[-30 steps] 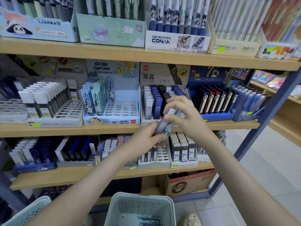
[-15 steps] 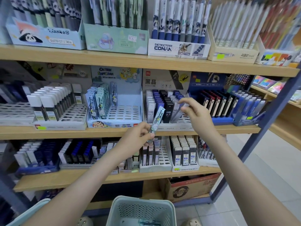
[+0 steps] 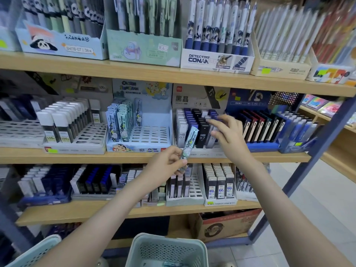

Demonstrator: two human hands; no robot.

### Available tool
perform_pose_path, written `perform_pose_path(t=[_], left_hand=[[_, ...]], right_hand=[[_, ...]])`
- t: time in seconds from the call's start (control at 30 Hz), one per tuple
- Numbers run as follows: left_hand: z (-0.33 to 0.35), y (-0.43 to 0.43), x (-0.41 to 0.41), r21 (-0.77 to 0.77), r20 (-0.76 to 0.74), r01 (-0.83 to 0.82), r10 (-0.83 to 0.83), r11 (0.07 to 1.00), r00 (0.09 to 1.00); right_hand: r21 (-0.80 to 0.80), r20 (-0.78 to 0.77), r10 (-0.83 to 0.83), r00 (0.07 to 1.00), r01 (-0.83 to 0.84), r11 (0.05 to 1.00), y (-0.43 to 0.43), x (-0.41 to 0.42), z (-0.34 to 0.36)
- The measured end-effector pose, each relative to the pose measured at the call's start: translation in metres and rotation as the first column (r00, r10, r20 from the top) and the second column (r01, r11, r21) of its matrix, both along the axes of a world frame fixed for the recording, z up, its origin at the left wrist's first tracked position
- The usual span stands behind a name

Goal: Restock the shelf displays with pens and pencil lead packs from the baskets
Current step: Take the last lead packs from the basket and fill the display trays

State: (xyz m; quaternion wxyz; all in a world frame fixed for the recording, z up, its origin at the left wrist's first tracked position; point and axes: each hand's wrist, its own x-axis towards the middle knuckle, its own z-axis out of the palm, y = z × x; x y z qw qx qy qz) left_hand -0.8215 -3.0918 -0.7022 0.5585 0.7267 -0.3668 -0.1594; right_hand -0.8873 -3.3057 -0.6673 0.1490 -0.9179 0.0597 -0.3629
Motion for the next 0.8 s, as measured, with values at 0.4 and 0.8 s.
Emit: perform_pose_path(t=[0.4,0.8], left_hand=[[0.011,0.025,0.006,-0.036,0.041,-0.025,0.026,0.999,0.999],[0.019,0.102,0.066,-0.275,0.619,-0.434,0.504,0.858,0.603]], right_hand=[[0.299,0.174,0.204,0.963,-0.249,0.921,0.078,0.0,0.017],[0.696,0.355,0.202,0.913,-0.402,0.595,0.153,0.072,0.033]])
